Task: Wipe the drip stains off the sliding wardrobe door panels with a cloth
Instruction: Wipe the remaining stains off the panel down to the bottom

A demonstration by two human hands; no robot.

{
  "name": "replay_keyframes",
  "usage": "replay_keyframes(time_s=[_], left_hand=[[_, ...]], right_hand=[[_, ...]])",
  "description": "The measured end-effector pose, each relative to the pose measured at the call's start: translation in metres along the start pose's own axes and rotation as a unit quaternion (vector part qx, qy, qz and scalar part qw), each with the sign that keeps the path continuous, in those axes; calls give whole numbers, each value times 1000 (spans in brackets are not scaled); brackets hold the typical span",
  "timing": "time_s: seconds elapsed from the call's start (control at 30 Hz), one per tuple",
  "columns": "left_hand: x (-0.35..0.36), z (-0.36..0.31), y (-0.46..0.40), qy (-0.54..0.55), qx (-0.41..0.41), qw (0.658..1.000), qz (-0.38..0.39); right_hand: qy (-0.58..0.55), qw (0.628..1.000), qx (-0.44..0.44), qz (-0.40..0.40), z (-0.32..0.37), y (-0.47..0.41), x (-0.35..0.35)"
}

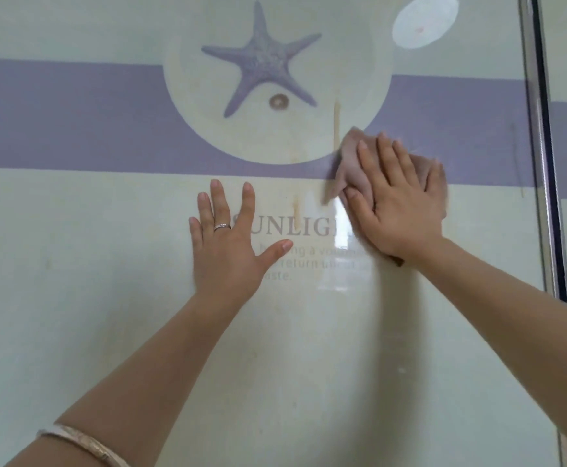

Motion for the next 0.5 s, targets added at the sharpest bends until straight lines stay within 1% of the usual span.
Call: replay_keyframes(time_s=[0.07, 0.1, 0.13, 0.17, 0.27, 0.3, 0.33, 0.37, 0.43, 0.5], left_hand=[[1, 1, 0, 2, -1, 1000, -6], [2, 1, 0, 4, -1, 1000, -8], [2, 0, -1, 4, 0, 1000, -9], [2, 1, -1, 3, 0, 1000, -8], [1, 3, 1, -4, -3, 1000, -6], [1, 3, 1, -1, -3, 1000, -5], [0, 3, 1, 1, -2, 1000, -4], [1, 3, 1, 2, -2, 1000, -3], [2, 2, 0, 1, -1, 1000, -3], [3, 2, -1, 4, 4, 1000, -9]], right_hand=[[-31, 996, 86, -11, -16, -9, -4], [-51, 991, 119, -20, -12, -12, -2], [-60, 989, 132, -25, 2, -12, 1], [-58, 991, 116, -28, 22, -9, 6], [-44, 998, -29, -33, 69, 8, 15], [-40, 997, -63, -28, 69, 10, 13], [-32, 996, -79, -19, 62, 8, 11], [-21, 997, -76, -16, 53, 4, 10], [-5, 1000, -8, -18, 35, -7, 7], [-35, 997, 71, -23, 38, -17, 6]])
Point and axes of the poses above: each hand's wrist, its own y-axis away from the middle knuckle, its own x-axis out of the palm, z = x × y, the point moved 7 cm from there along -y, towards the middle knuckle, and after that the axes turned 2 degrees about z, right-handed, at the moved point
